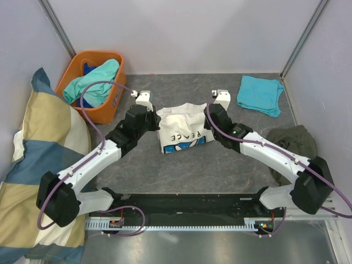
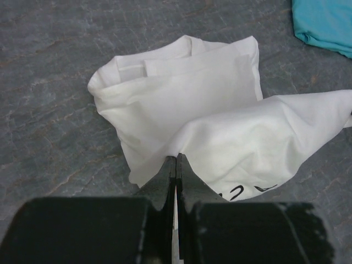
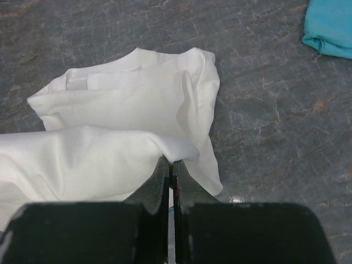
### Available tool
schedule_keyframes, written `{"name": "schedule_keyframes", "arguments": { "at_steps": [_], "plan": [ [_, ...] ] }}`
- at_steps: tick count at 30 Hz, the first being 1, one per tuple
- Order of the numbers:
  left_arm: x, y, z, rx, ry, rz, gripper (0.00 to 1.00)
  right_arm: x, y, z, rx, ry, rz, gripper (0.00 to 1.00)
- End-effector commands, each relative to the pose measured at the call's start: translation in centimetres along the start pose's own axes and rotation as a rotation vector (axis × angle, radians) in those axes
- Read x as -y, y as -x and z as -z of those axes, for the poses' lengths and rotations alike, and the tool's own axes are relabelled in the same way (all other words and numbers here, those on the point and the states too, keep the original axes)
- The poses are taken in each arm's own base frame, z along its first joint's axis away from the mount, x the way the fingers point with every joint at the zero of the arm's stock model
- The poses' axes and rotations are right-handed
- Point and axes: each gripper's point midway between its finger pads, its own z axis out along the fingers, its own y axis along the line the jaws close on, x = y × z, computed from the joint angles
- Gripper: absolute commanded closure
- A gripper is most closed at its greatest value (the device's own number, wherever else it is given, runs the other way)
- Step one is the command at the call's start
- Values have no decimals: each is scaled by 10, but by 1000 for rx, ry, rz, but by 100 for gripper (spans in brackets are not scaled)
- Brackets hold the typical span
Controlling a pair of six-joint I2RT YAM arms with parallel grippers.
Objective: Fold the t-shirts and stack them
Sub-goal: Fold the tshirt
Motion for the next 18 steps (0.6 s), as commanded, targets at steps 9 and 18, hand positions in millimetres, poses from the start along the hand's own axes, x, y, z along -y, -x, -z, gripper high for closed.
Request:
{"name": "schedule_keyframes", "arguments": {
  "at_steps": [9,18],
  "plan": [
    [-29,36,-74,59,-4,0,98,-12,38,-93,8,67,-49,100],
    [-66,45,-156,59,10,52,98,0,43,-183,1,63,-82,100]
  ]
}}
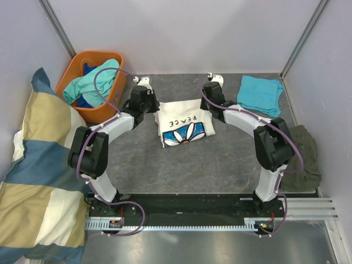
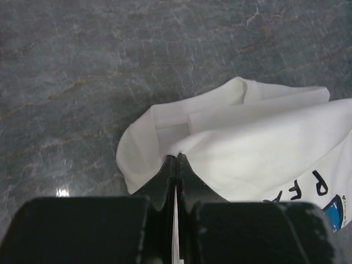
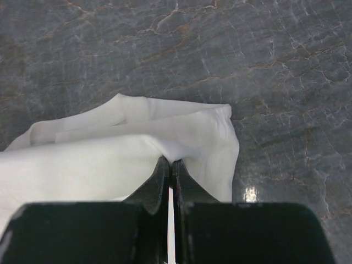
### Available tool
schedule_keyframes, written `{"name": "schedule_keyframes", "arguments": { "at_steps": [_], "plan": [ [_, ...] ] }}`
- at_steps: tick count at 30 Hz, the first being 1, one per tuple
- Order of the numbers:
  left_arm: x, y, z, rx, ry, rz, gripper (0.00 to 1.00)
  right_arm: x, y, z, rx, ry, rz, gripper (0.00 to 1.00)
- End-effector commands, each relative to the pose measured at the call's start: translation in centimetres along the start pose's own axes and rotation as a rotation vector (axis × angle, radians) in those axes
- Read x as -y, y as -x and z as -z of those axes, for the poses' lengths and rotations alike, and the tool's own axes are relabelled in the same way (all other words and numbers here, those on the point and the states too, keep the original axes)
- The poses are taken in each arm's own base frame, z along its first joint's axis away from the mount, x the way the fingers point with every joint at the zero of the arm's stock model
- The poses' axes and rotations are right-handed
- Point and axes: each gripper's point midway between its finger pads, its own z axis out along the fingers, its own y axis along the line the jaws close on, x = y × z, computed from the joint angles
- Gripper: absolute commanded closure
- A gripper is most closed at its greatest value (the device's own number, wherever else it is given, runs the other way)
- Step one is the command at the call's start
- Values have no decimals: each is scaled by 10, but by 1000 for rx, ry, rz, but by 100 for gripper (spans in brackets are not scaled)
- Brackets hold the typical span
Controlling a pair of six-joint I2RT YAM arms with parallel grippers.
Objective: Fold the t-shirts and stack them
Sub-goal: Fold the tshirt
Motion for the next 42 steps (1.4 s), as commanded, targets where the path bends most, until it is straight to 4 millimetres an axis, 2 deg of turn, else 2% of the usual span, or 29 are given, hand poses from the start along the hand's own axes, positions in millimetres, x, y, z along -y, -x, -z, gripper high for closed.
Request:
{"name": "schedule_keyframes", "arguments": {
  "at_steps": [1,3,4,5,6,7,8,9,12,13,15,16,18,19,20,21,22,23,24,25,26,28,29,31,32,33,34,36,42],
  "plan": [
    [2,44,-29,124,-58,-12,98,1,36,-41,86,40,-45,100],
    [-2,46,-46,127,-56,-10,98,4,45,-55,105,43,-65,100],
    [-6,46,-51,127,-52,-8,95,10,37,-68,84,45,-70,100],
    [-7,42,-63,109,-58,-4,81,9,47,-74,104,55,-78,88],
    [-9,41,-67,102,-60,-3,69,10,46,-79,101,59,-78,74],
    [-13,38,-72,90,-57,2,53,20,44,-88,96,40,-83,61],
    [-14,40,-75,95,-49,6,14,21,52,-90,116,42,-87,42],
    [-19,37,-79,87,-38,10,0,25,56,-91,131,35,-84,36],
    [-32,54,-74,118,-8,34,0,46,73,-90,171,-3,-91,22],
    [-38,62,-70,133,5,40,0,56,84,-86,189,-13,-100,21],
    [-42,76,-61,154,19,46,0,66,85,-80,181,-22,-106,19],
    [-39,86,-51,167,18,43,0,71,94,-71,197,-23,-116,19],
    [-36,89,-40,166,12,41,0,76,78,-63,163,-27,-109,18],
    [-30,98,-27,184,-1,44,0,76,85,-51,176,-20,-117,18],
    [-31,88,-22,166,-1,66,0,79,68,-46,140,-23,-116,17],
    [-30,88,-14,169,-7,76,0,77,63,-40,127,-5,-120,17],
    [-29,86,-8,168,-10,86,0,73,69,-26,139,19,-126,16],
    [-24,81,5,163,-28,101,0,75,50,-21,102,30,-125,16],
    [-22,77,12,157,-41,107,0,72,44,-15,89,50,-121,16],
    [-18,72,18,148,-54,113,0,62,44,-3,83,107,-118,16],
    [-12,63,32,136,-83,123,0,61,26,0,46,126,-106,16],
    [-6,52,46,125,-101,128,0,50,12,10,12,198,-91,16],
    [-6,33,51,90,-104,142,0,51,-4,11,-17,216,-88,16],
    [4,31,73,107,-137,141,0,44,-15,17,-31,267,-83,16],
    [4,14,77,77,-139,151,0,43,-28,18,-50,288,-84,16],
    [11,15,91,88,-160,147,0,42,-32,18,-57,295,-90,16],
    [10,1,95,66,-158,148,0,40,-38,18,-65,308,-89,16],
    [15,-10,106,48,-172,151,0,36,-47,18,-82,335,-78,16],
    [11,-37,136,33,-175,160,0,30,-70,11,-134,349,-80,16]
  ]
}}
